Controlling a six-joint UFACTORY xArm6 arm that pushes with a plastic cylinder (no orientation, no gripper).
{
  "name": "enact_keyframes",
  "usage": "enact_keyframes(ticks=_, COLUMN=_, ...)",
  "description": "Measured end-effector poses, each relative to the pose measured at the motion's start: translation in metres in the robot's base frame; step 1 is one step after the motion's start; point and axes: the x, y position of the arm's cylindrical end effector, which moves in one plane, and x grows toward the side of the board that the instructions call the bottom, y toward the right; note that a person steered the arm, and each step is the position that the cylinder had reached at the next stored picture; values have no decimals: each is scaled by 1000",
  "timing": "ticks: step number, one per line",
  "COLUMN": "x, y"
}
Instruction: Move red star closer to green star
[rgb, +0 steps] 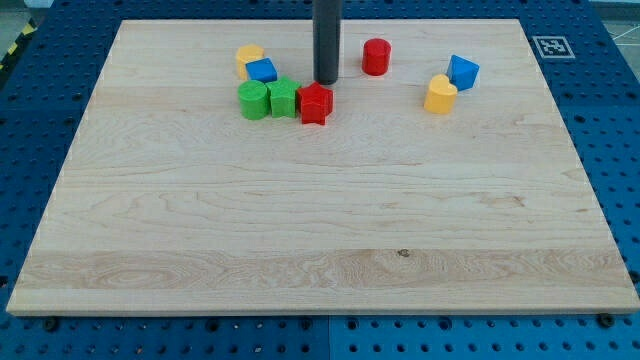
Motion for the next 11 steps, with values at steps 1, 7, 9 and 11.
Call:
enact_keyframes(ticks=1, x=11, y=-31)
enact_keyframes(ticks=7, x=7, y=-37)
enact_keyframes(ticks=9, x=27, y=-23)
enact_keyframes(ticks=11, x=12, y=-10)
